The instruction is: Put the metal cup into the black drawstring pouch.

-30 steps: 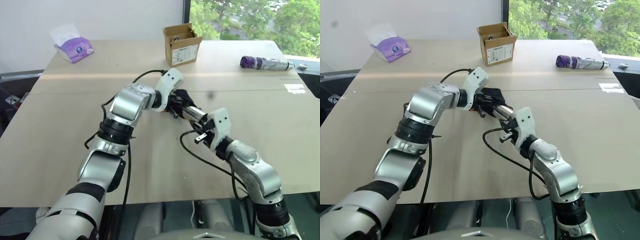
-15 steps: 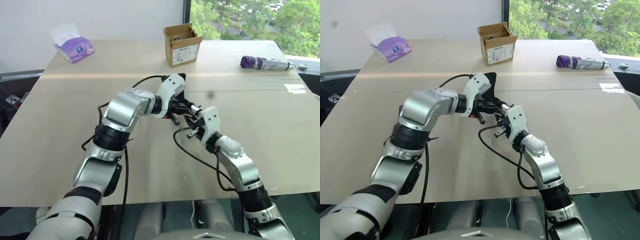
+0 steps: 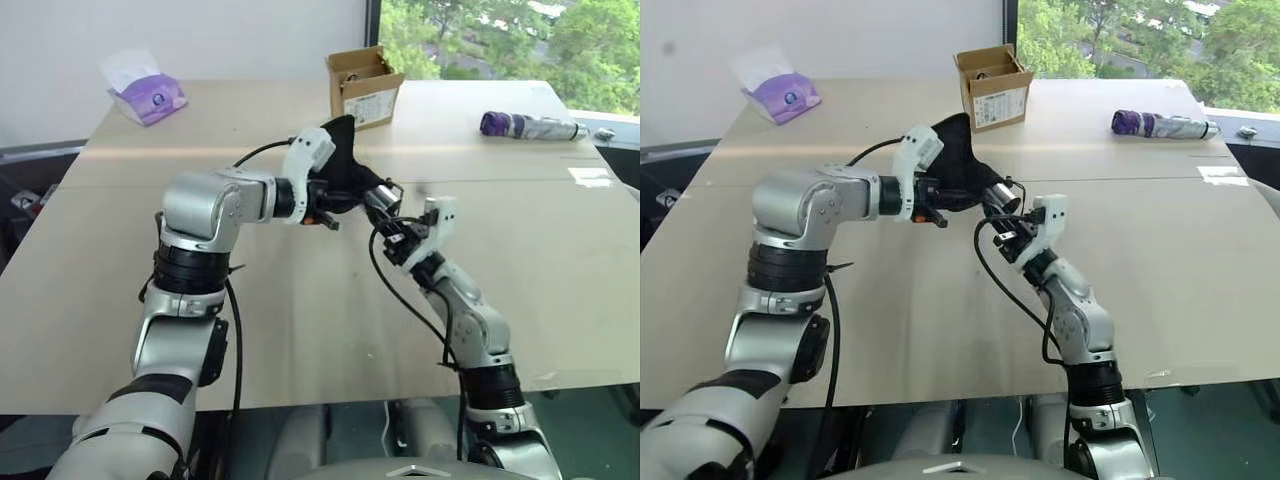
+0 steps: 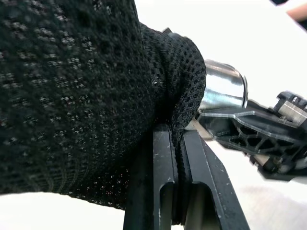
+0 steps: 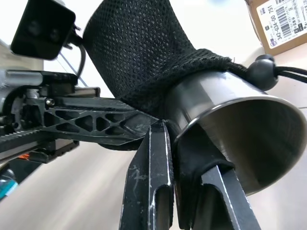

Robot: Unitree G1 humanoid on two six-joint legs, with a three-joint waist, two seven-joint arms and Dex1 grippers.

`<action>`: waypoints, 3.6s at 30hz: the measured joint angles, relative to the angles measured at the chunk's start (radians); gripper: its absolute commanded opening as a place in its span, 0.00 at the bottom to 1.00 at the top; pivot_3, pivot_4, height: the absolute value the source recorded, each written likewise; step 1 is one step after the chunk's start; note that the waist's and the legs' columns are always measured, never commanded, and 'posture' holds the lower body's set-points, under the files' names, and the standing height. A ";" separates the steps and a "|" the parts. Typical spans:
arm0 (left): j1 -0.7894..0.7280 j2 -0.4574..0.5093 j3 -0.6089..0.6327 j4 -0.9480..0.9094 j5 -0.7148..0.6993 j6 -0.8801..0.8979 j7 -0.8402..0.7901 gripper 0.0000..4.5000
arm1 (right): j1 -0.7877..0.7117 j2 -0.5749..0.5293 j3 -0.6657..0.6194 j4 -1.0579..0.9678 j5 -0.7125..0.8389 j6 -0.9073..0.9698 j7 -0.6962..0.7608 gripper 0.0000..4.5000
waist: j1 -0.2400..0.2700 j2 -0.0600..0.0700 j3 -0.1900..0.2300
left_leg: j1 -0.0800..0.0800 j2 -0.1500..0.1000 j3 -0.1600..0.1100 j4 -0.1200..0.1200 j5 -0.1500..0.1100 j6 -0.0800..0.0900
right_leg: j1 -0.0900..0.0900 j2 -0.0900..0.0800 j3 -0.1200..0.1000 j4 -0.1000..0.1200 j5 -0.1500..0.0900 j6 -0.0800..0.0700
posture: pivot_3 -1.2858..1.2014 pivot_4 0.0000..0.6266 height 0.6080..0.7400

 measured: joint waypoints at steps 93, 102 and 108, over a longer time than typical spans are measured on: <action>0.109 -0.277 0.480 -0.121 -0.693 0.293 0.800 0.00 | -0.373 0.022 0.188 0.668 -0.497 -0.610 0.123 0.01 | 0.002 -0.002 0.000 | -0.001 -0.002 0.001 -0.005 0.004 -0.008 | -0.004 -0.003 0.002 -0.001 0.001 0.000 | 0.52 0.24 1.00; 0.159 -0.180 0.449 -0.092 -0.810 0.310 0.864 0.00 | -0.373 -0.048 0.274 0.692 -0.670 -0.657 0.080 0.16 | -0.004 -0.002 0.000 | 0.000 -0.001 0.002 -0.007 0.005 -0.009 | -0.004 -0.002 0.003 -0.001 0.001 0.000 | 0.52 0.24 1.00; 0.195 0.028 0.310 -0.061 -0.661 0.201 0.677 0.00 | -0.236 -0.171 0.272 0.379 -0.650 -0.420 0.140 0.47 | 0.007 -0.002 0.000 | -0.001 -0.002 0.000 -0.007 0.005 -0.009 | -0.004 -0.002 0.001 -0.002 0.000 0.000 | 0.52 0.24 1.00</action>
